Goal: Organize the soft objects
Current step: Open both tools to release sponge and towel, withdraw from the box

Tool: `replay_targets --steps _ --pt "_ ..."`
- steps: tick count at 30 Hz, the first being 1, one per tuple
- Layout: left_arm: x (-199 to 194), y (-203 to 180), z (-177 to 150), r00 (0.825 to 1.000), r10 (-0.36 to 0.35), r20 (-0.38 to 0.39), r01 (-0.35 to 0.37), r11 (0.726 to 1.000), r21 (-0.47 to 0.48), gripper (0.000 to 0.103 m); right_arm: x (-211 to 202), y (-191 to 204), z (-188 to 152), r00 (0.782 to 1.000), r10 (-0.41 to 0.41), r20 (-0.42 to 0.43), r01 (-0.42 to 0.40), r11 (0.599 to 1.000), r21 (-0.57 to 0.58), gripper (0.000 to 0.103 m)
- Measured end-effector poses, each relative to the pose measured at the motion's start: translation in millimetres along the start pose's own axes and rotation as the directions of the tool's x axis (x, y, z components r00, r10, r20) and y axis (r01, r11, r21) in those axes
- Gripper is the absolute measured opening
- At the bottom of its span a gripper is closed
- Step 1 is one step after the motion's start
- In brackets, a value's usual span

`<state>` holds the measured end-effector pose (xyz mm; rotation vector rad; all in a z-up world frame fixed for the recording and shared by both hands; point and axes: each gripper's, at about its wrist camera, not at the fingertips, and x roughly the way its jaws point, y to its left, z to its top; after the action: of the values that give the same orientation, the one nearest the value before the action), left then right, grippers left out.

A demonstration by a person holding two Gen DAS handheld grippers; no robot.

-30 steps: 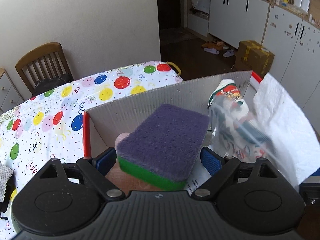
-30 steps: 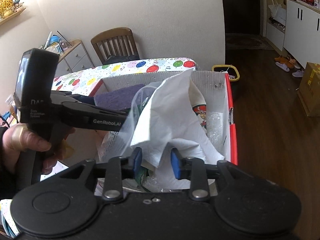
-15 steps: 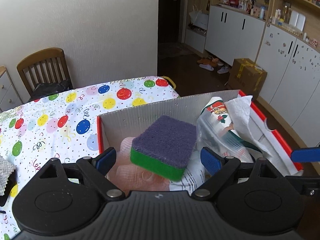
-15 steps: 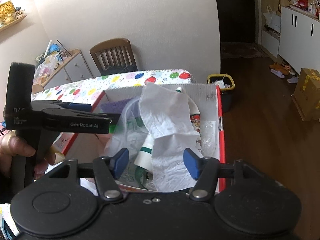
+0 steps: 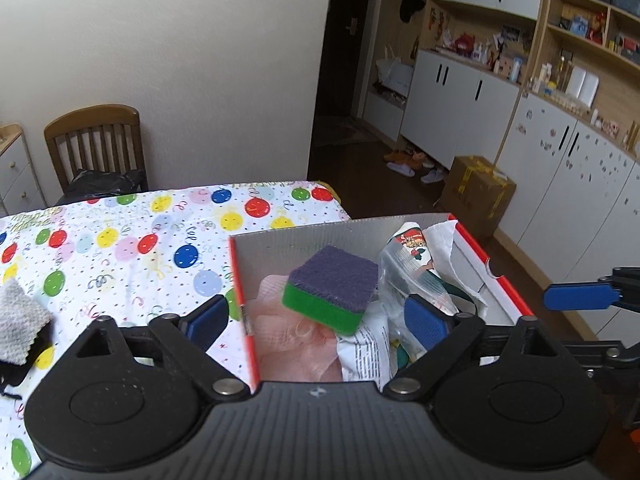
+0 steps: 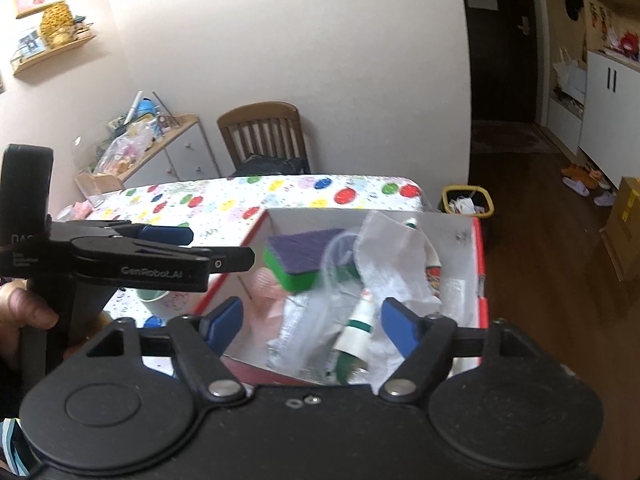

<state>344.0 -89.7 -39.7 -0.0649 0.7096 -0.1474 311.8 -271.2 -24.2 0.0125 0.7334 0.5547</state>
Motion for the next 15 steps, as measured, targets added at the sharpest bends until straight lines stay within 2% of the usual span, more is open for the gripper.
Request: replay_targets --steps 5,8,15 --pt "-27 18 -9 1.000 0.007 0.025 -0.006 0.999 -0.033 0.096 1 25 6 0.999 0.033 0.010 -0.032 0.999 -0.038 0.089" --pt "-43 32 -15 0.999 0.016 0.038 -0.014 0.998 -0.055 0.101 6 43 11 0.998 0.056 0.011 -0.055 0.997 -0.058 0.093" --pt "-72 82 -31 0.995 0.060 0.082 -0.051 0.993 -0.105 0.102 22 92 22 0.996 0.087 0.010 -0.086 0.992 -0.096 0.099"
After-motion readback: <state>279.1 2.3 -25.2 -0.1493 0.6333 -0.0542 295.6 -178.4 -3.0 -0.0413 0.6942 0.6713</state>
